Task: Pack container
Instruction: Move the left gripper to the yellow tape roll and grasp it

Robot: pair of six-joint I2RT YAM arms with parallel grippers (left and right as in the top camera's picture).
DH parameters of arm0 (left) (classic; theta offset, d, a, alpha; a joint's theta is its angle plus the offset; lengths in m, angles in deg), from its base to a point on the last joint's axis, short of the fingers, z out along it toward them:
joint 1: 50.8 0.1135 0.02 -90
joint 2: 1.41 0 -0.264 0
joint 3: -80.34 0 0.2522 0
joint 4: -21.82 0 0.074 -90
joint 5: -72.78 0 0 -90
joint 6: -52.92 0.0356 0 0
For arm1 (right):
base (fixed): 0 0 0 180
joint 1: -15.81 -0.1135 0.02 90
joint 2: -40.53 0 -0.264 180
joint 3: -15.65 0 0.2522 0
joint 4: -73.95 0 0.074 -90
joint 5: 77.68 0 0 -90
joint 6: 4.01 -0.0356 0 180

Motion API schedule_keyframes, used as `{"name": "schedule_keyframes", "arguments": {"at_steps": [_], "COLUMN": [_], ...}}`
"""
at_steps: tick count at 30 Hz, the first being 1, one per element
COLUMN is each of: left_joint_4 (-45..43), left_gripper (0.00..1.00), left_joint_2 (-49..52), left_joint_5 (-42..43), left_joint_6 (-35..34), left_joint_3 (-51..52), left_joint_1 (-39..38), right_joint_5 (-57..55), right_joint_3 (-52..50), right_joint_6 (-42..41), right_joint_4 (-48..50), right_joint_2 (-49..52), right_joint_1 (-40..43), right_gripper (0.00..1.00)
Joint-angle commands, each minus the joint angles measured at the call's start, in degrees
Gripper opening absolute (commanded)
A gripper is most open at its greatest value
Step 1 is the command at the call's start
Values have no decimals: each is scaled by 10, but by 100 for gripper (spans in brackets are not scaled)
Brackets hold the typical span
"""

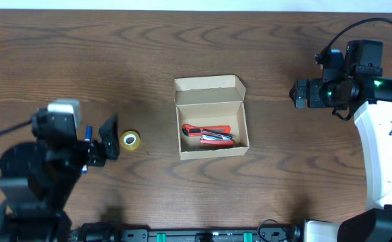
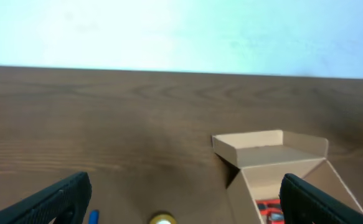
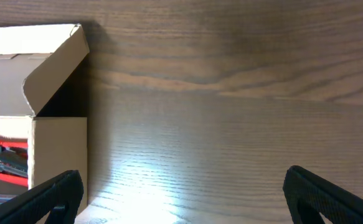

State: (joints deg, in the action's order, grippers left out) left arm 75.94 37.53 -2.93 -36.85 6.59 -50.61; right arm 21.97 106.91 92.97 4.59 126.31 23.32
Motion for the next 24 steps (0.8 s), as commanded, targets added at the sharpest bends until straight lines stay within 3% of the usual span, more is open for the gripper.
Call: {"name": "schedule_keyframes", "arguments": {"at_steps": [1,6,11,24], "left_joint_4": [40,98,90,81], "left_gripper": [95,95,95,95], "left_joint_2": [104,258,379,510], "left_joint_5": [-5,-14,-19,-47], "left_joint_6": [-8,-35,-28,-21], "left_joint_3": [-18,-19,-19,-19], "left_joint_1": [-2,-2,-11,-98], "right_joint_5": [8,9,9,9], "right_joint_3": [0,0,0,0], "right_joint_6": [10,10,10,10], "right_joint_4": [3,5,5,3], "right_joint_2": [4,4,4,4], "right_joint_1": [4,3,3,3], "right_gripper": [99,99,99,99]}}
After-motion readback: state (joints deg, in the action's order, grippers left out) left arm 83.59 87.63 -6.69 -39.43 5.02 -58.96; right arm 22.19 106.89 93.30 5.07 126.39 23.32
